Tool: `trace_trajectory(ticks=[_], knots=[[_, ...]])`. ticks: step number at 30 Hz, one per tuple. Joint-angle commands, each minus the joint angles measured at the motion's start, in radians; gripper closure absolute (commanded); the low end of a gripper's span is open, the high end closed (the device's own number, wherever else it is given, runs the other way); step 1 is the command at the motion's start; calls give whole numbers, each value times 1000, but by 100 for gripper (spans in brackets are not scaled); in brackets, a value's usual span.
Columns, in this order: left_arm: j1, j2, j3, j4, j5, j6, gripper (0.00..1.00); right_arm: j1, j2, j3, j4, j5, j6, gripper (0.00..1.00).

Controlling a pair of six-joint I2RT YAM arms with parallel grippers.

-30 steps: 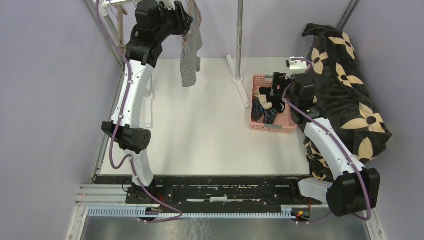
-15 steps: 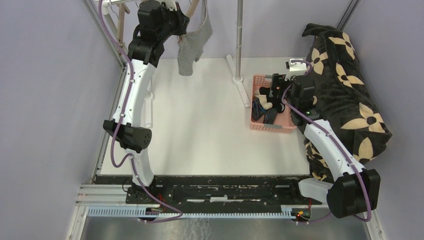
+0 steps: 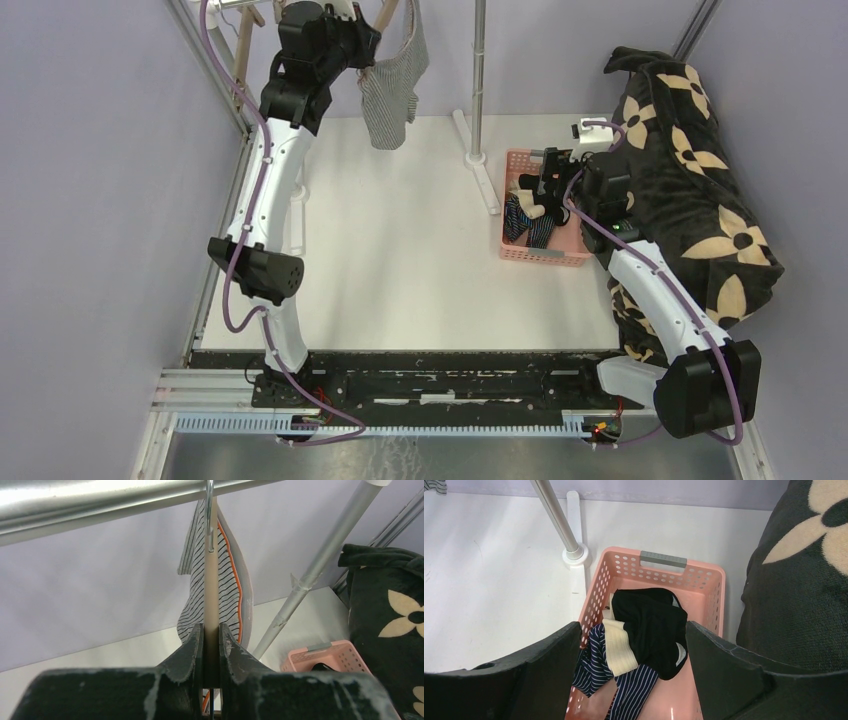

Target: Remove the underwear clipped to the hanger

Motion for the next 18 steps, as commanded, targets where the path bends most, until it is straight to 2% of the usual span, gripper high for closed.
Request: trace_trajectory(ticks=[1,18], knots=[[-4,-28,-8,147,-21,42,97,6,-17,0,59,-11,8,16],[-6,-271,-374,505,-98,71,97,5,10,-1,60,-36,12,16]])
